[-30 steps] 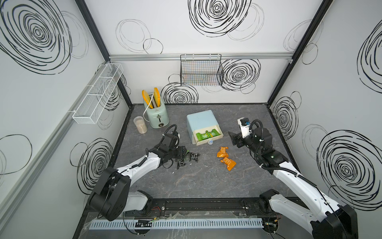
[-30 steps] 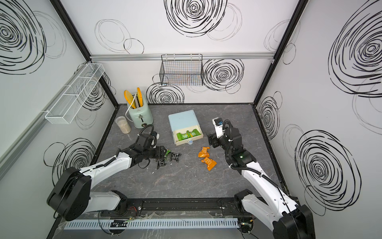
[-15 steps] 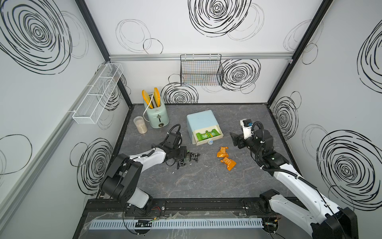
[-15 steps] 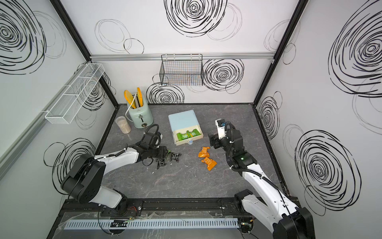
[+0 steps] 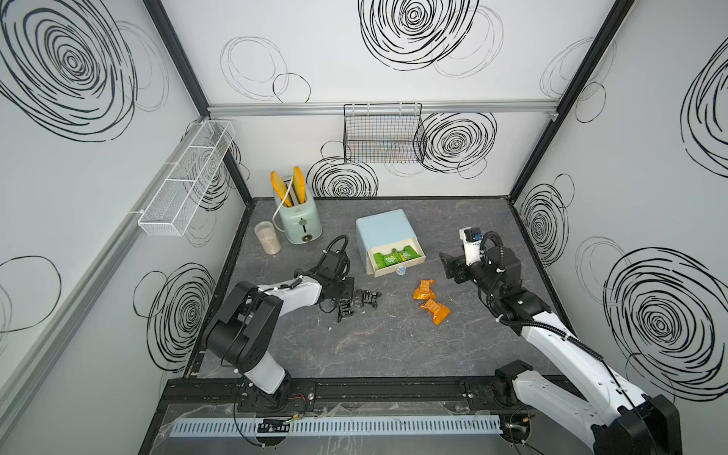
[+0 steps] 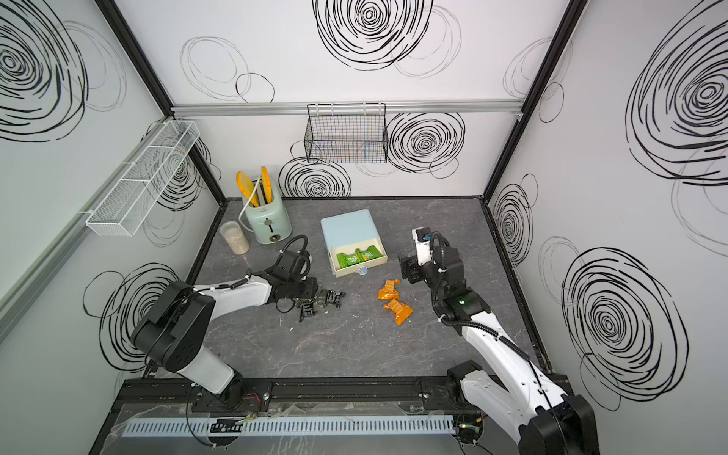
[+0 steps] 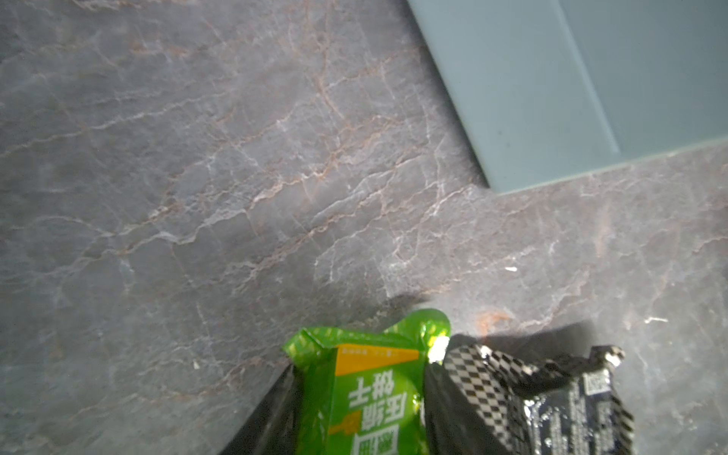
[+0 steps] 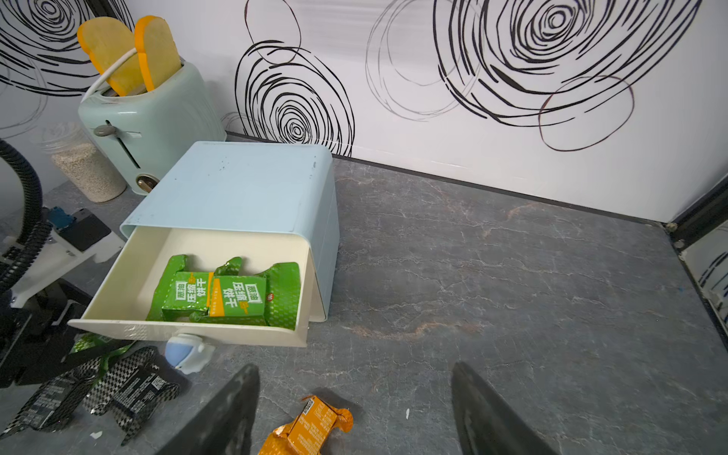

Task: Place the cookies into the drawer by color
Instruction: Pick up the cookie at the center of the board.

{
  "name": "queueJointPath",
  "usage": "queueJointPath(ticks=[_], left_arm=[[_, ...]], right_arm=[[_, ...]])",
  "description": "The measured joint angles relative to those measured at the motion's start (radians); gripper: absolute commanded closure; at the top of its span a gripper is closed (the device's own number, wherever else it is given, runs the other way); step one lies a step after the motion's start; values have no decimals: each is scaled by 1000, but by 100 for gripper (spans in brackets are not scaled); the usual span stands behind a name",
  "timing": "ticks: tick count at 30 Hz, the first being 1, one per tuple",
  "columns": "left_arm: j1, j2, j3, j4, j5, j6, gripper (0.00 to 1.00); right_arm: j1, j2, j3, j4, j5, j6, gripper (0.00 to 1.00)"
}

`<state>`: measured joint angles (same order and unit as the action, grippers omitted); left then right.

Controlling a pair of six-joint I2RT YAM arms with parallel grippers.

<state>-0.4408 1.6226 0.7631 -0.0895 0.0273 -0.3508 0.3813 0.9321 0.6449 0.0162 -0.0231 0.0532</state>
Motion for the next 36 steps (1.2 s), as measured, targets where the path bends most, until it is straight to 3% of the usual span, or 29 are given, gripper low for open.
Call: queueJointPath(ticks=[8,14,20,30,36], left_arm=[[-6,21,6,19,-37,-5,47],[-7,20,8,27,-74,-19,69],[-8,-34,0,-5,-143,-27,76],[-8,-204,6,-46,-264,-31,78],[-11,-251,102,-105,-309,-7,79]], right_arm=[[-6,0,-5,0,0,0,22],[-9,0,-5,0,-1,0,22],[-14,0,-5,0,-1,0,22],[-18,-16,-10,0,-3,0,22],[-19,-24,-26,0,-4,0,22]])
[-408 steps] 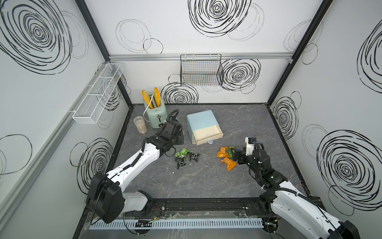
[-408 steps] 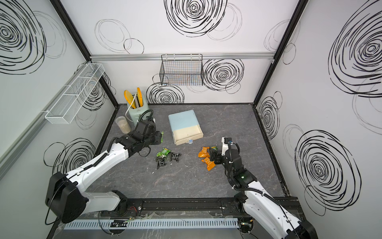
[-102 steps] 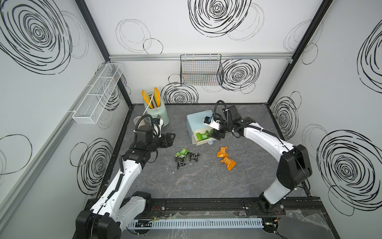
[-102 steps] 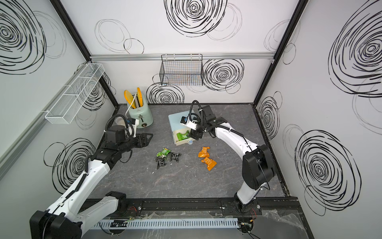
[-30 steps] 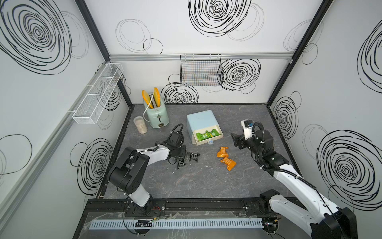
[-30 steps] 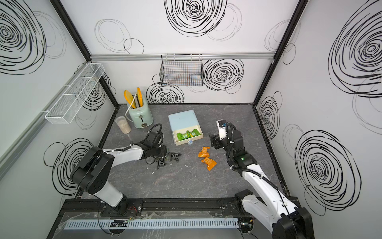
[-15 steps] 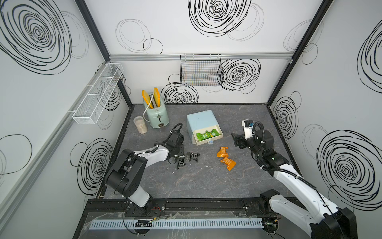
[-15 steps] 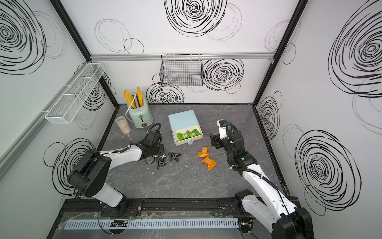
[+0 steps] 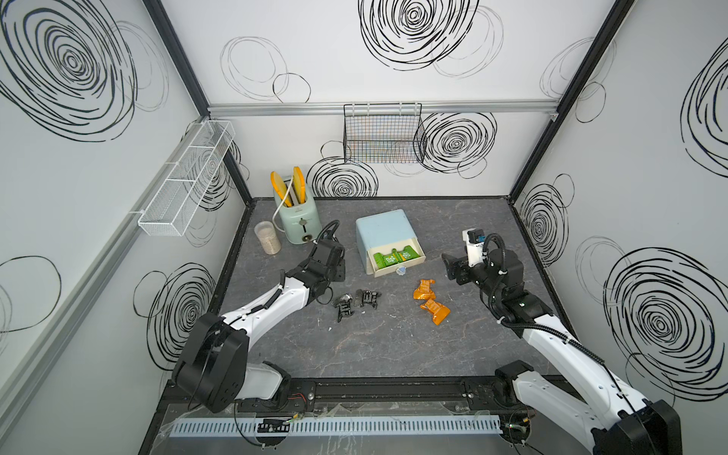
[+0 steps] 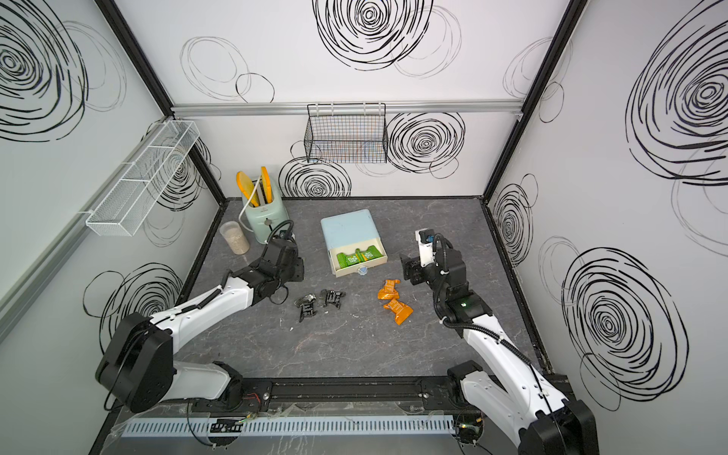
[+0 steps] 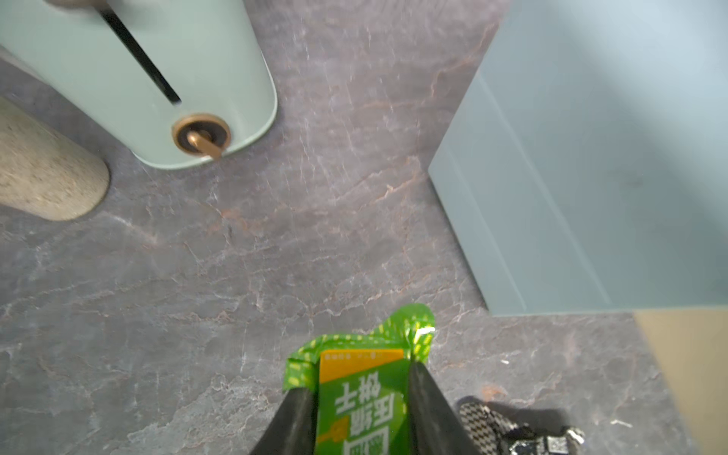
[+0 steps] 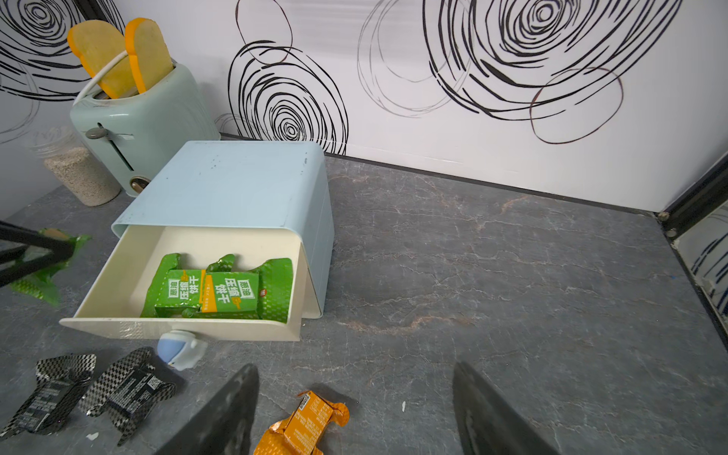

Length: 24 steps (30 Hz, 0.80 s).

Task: Place the cookies into the drawer by color
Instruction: Pick up the cookie at the center of the board, then place the cookie in the drawer.

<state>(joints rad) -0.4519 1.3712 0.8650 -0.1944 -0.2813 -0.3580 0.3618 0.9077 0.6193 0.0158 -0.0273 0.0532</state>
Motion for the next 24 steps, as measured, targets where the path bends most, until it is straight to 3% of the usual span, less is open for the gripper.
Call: queueJointPath(ticks=[10,24], left_arm=[[-75,-10,280,-103,1,166,79],[-129,189,556,-258,293,453,80]], right_arm=[[-7,-11,-12,1,-17,0,22],[-10,-18,-17,13,-26,0,22]])
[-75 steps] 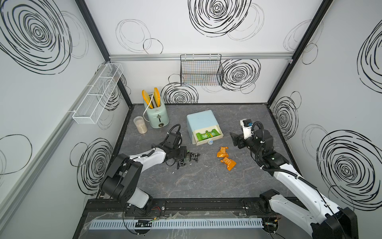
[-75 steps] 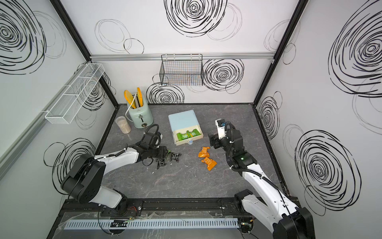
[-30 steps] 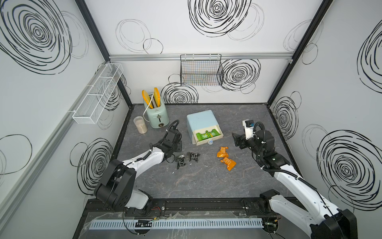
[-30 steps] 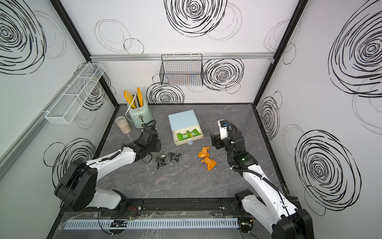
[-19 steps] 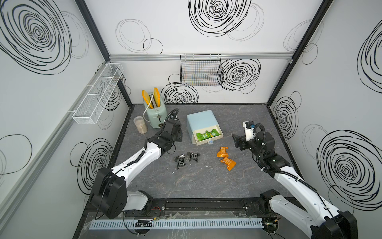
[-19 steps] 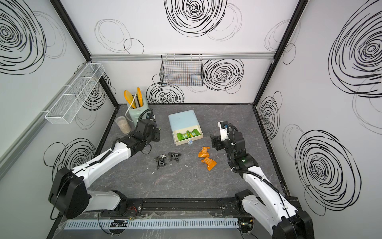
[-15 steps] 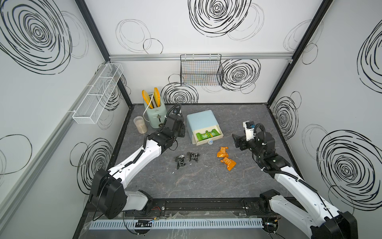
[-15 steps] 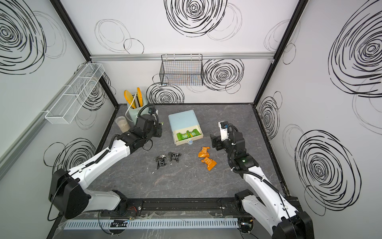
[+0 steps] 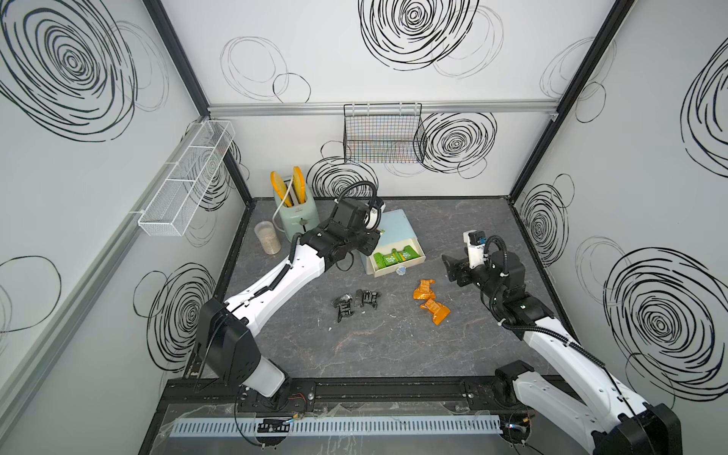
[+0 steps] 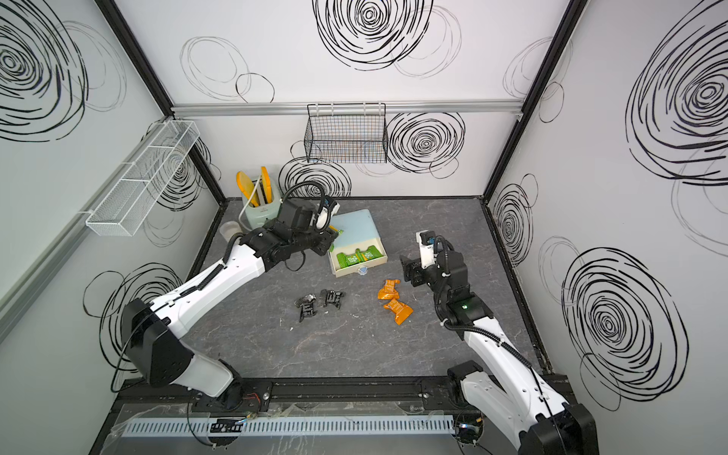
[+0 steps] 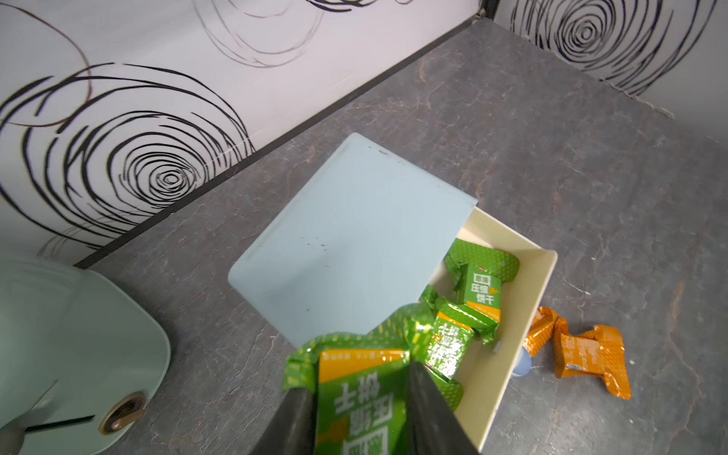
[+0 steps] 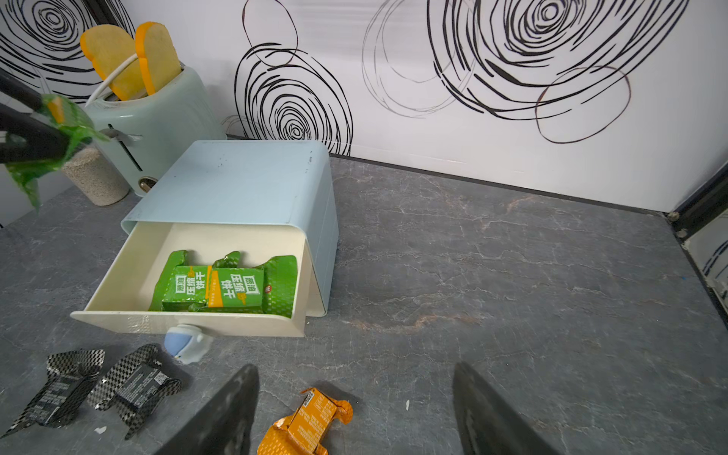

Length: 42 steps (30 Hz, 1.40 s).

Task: Place the cookies into the drawer by color
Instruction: Place the cookie in the drawer.

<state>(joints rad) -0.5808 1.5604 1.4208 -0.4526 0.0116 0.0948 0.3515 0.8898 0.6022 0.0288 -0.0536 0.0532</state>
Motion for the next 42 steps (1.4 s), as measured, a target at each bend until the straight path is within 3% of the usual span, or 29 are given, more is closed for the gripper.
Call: queueJointPath(ticks=[9,21,42], left_arm=[[-52,139,161,-141,140,122,79],[-87,251,263,-258,220,205,79],[-84,345,358,-336,208,259,74]], right_arm=[[-2,0,-10,4,-6,0,22],[-5,0,-16,9,-11,0,22],[-8,0,-32,10,-19,7,22]])
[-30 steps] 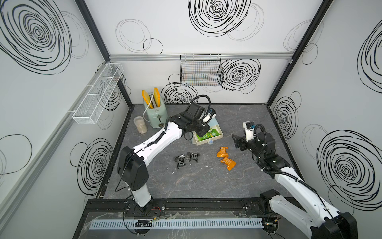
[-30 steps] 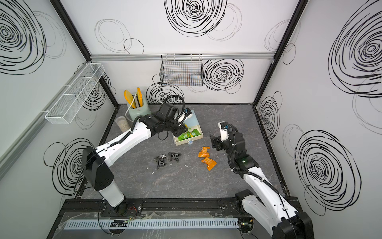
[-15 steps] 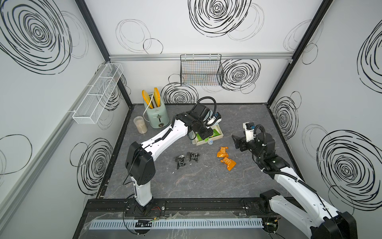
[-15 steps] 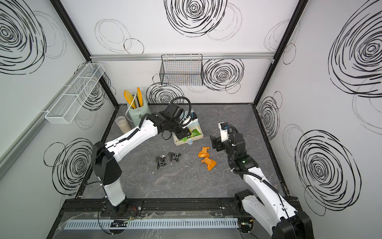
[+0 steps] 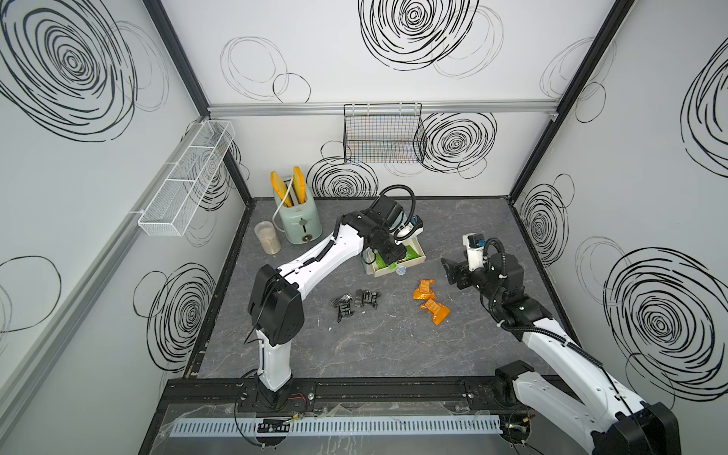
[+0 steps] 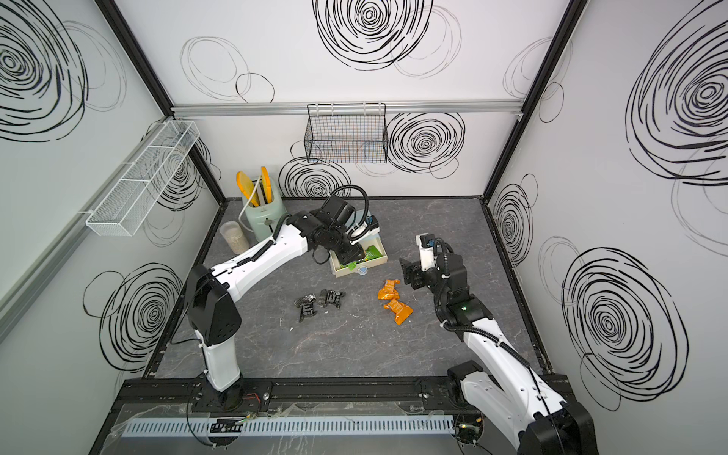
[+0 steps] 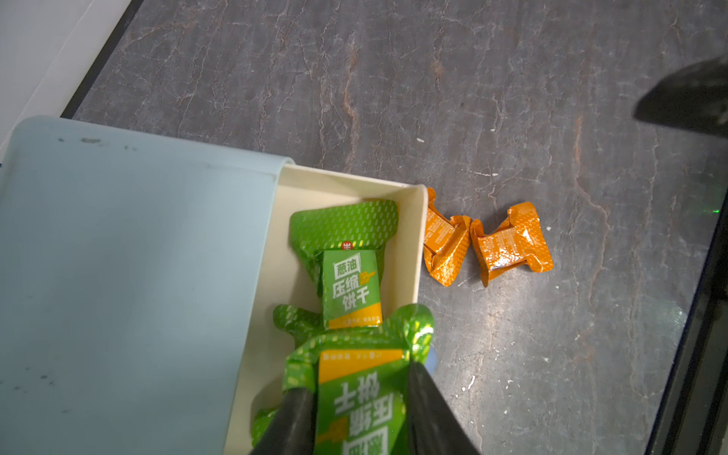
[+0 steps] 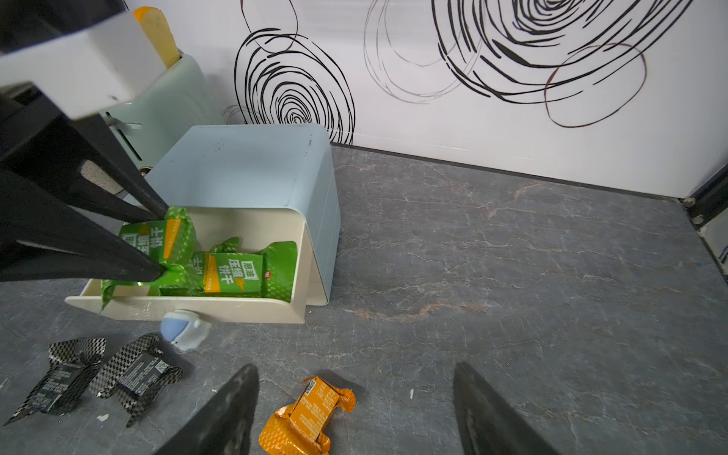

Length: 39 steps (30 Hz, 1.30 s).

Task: Place the cookies into the drawer by color
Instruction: Place the cookie in the drawer.

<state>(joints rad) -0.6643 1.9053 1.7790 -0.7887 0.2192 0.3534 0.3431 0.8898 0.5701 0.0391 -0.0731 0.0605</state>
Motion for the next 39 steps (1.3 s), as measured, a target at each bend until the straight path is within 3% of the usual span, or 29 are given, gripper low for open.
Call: queueJointPath(ticks=[11,26,39], left_arm=[[16,32,17,-19,-2,5,68],[26,43,37,-24,-44,-1,38],[56,24,21,46,-13,-74,33]], right_arm=[[0,1,-10,9,-3,0,22],[0,9,-10,15,-7,0,22],[-1,43,-10,19,-77,0,21]])
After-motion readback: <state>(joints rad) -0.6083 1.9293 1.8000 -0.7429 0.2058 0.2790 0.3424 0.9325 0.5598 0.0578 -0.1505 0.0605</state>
